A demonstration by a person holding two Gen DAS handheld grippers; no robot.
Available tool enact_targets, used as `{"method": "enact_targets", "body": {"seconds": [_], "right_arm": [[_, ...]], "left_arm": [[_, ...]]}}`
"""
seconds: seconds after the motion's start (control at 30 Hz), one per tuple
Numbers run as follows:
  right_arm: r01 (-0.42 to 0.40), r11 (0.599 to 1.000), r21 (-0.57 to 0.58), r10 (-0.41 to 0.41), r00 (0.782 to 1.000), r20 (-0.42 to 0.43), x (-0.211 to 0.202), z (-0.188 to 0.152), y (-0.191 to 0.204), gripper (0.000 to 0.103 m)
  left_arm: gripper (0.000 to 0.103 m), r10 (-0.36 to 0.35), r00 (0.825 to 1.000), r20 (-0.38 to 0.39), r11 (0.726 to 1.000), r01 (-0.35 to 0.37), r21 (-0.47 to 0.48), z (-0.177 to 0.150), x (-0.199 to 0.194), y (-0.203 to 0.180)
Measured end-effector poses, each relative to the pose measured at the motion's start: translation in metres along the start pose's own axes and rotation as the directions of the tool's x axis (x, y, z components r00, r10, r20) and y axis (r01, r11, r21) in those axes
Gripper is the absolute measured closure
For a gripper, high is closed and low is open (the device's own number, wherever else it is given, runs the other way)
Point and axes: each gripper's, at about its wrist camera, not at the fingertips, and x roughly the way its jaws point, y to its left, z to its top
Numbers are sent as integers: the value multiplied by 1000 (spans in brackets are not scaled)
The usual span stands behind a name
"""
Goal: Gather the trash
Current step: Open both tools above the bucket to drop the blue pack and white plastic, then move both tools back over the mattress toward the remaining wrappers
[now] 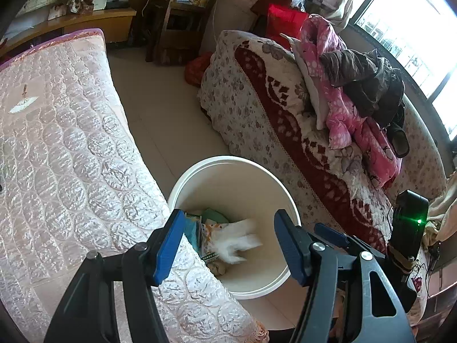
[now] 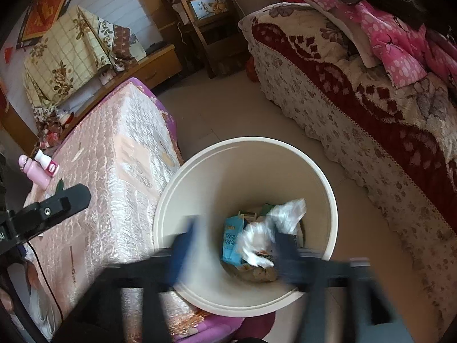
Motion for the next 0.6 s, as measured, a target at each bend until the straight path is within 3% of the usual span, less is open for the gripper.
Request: {"method": "enact_targets", "body": {"seconds": [0.4,0.6], "right_arm": [[43,998,-37,-44,999,-4,-6,0,16,22],[64,995,-79,-63,998,24,-16,2,36,22]], "left_arm": [[37,34,999,37,999,-34,-1,-5,-27,9],[37,78,995,57,996,-75,-46,-9,-48,29]]}}
